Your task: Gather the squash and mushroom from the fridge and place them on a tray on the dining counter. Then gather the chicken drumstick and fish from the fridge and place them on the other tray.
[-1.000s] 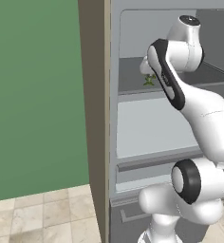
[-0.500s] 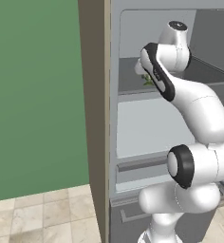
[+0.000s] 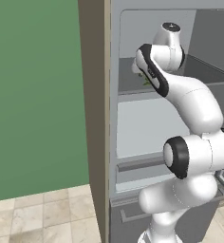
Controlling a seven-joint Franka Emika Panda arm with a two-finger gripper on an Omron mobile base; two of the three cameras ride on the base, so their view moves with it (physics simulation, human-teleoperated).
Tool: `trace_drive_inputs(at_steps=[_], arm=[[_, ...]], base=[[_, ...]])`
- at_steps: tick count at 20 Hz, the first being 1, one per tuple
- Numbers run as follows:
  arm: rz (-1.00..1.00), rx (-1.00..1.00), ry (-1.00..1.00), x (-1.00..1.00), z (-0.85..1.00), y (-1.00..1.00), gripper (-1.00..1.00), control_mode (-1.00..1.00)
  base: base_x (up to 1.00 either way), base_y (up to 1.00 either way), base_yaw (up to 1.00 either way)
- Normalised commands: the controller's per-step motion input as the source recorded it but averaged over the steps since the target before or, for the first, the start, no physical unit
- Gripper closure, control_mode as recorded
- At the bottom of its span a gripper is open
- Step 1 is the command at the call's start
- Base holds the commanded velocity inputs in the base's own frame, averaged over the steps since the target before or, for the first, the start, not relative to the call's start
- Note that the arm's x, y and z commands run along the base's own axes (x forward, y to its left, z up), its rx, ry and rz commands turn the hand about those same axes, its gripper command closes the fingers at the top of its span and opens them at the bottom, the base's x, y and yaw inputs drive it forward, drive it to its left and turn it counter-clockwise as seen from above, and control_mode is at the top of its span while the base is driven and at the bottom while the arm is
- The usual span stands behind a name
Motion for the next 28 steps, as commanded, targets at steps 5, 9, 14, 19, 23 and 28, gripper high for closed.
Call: trace_drive_inputs(at_steps=[5, 9, 14, 19, 23, 28], arm=[[-0.03, 0.00, 0.00, 0.20, -0.12, 0.01, -1.00, -1.00], [-0.02, 0.00, 0.00, 0.13, -0.21, 0.00, -1.00, -1.00], [0.00, 0.00, 0.01, 0.03, -0.27, 0.02, 1.00, -1.00], [0.00, 0.00, 0.02, 0.00, -0.25, 0.05, 1.00, -1.00], [0.00, 0.00, 0.00, 0.00, -0.14, -0.04, 1.00, -1.00], [0.00, 0.00, -0.05, -0.32, -0.14, -0.04, 1.00, -1.00]], base=[[0.00, 0.00, 0.00], [0.00, 0.00, 0.00], [0.00, 0.00, 0.00], [0.00, 0.00, 0.00], [0.00, 0.00, 0.00], [0.00, 0.00, 0.00]])
